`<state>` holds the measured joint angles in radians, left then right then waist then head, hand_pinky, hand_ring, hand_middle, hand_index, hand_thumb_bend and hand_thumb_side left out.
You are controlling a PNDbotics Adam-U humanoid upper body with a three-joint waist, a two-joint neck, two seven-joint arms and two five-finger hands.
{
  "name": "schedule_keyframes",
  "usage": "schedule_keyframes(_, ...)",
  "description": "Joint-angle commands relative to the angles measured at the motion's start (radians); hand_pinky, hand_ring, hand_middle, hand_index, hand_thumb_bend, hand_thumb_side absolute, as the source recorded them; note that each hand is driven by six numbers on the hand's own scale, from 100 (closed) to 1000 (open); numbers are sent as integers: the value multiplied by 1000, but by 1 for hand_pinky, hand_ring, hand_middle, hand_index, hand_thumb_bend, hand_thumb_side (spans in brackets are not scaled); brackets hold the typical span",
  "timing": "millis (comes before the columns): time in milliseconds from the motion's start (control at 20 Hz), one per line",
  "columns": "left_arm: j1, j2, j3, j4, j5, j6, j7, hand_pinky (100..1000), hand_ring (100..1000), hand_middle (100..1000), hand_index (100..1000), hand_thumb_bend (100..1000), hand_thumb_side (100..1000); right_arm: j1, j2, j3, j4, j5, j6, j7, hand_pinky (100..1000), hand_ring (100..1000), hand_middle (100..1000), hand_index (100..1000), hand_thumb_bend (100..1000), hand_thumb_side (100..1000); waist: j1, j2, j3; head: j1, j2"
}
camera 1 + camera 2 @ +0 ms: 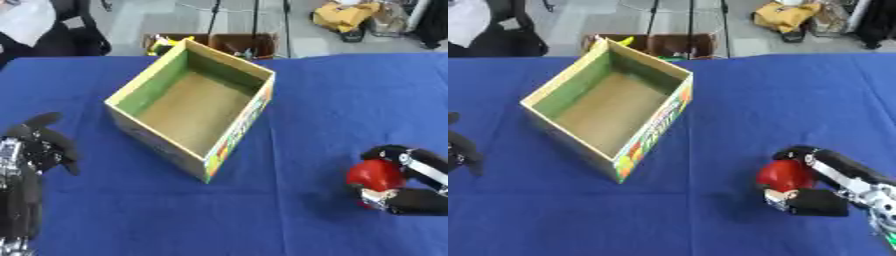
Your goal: Pick up objects on the table and place them in the box.
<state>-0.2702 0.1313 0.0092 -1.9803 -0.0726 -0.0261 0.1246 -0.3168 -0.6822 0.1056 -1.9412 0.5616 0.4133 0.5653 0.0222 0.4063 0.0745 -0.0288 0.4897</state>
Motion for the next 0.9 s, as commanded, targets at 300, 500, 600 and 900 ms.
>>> schedule_keyframes(300,-10,2,-3,-20,-6,1,-5,320,428,440,766,100,1000,-9,-15,-2,-23,-60,15,-88,649,717,918,896,100,390,-3,-17,-1,-1,-10)
schedule_keyframes(500,-11,2,-3,-20,-5,2,-5,320,428,440,766,100,1000,-11,-18,0,-33,-71,25,-128,637,702,909,887,100,344,-4,-16,0,-1,-10)
schedule_keyframes(600,-11,2,-3,-20,-5,3,-6,320,428,440,766,100,1000,-10,-19,3,-33,-72,30,-142,635,701,909,886,100,344,-5,-17,2,-1,-9)
schedule_keyframes(900,-13,3,-4,-20,-4,3,-6,321,429,441,766,100,1000,-18,-29,3,-53,-69,32,-169,600,661,891,875,100,326,-9,-19,4,1,-9)
